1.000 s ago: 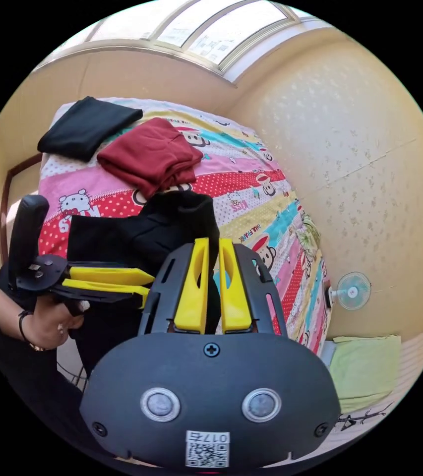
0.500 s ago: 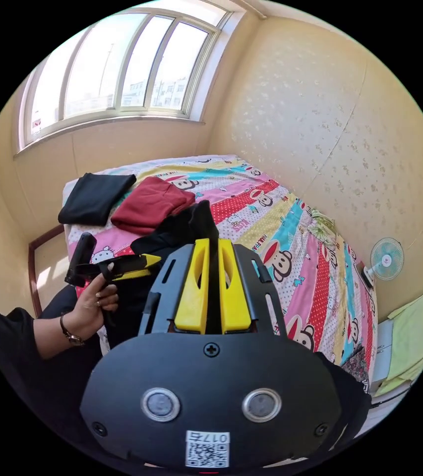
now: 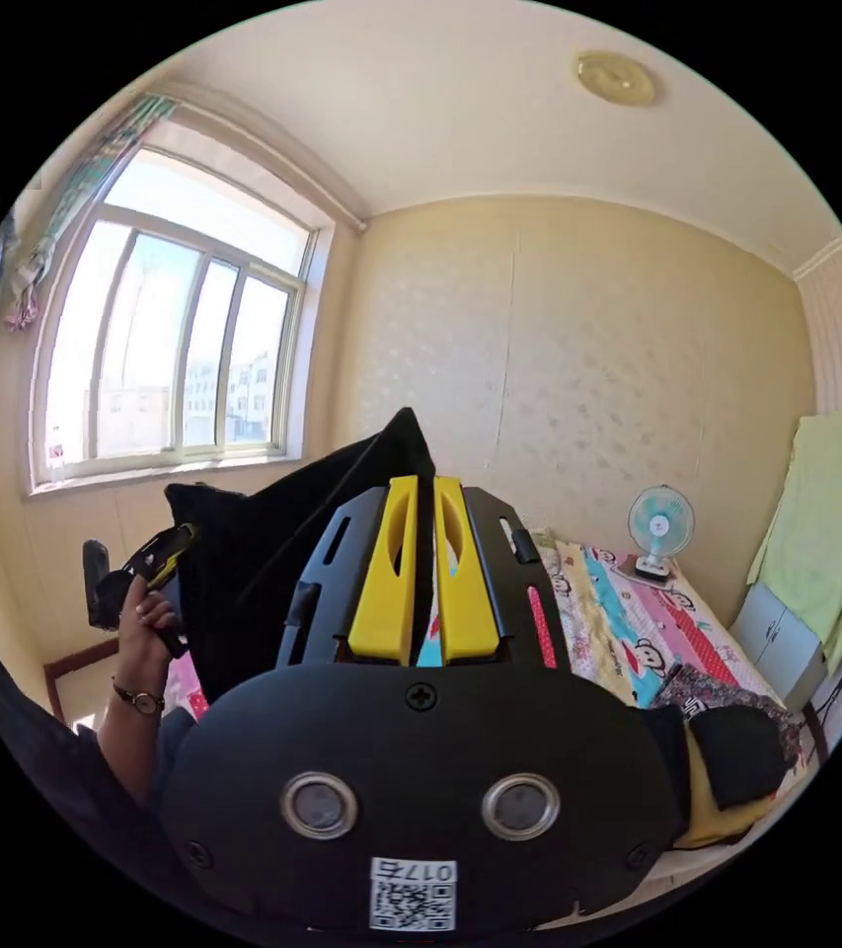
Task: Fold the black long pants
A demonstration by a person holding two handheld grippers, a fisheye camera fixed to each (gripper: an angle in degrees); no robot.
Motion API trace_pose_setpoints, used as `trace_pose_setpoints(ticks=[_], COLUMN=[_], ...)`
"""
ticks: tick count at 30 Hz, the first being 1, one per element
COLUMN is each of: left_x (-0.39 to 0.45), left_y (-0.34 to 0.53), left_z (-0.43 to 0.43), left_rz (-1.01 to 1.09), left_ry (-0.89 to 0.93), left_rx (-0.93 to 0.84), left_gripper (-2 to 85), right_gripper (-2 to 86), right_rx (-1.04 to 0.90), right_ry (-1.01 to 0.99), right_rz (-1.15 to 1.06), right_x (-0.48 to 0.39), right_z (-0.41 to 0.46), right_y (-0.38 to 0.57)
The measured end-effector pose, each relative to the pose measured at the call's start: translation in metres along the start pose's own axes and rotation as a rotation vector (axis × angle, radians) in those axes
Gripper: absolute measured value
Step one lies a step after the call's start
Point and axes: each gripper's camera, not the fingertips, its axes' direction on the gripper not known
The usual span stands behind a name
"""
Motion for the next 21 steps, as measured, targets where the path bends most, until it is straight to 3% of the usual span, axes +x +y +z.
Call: trace_pose_setpoints(ticks=[5, 9, 15, 21], left_x=[0.169, 0.3, 0.44, 0.533], left_y=[-0.02, -0.02, -0.008, 0.018], left_z=[-0.018, -0.043, -0.094, -0.107], left_rz=[0.262, 0.474, 0.713, 0.979], left_ry=[0.139, 0.227, 0.264, 0.188], left_rx=[0.11, 0.22, 0.397, 0.48], left_gripper=[1.8, 1.9, 2.2, 2.1], right_gripper=[2.7, 2.8, 2.6, 2.7], right_rx=[0.271, 0.474, 0.671, 0.728], right_ry=[0.093, 0.044, 0.008, 0.05], right_rz=[0.045, 0.1, 0.05, 0.039], right_x=[0.032, 0.068, 0.086, 0.111], right_z=[-0.138, -0.234, -0.321, -0.36], right_y=[-0.062, -0.104, -0.163, -0.21])
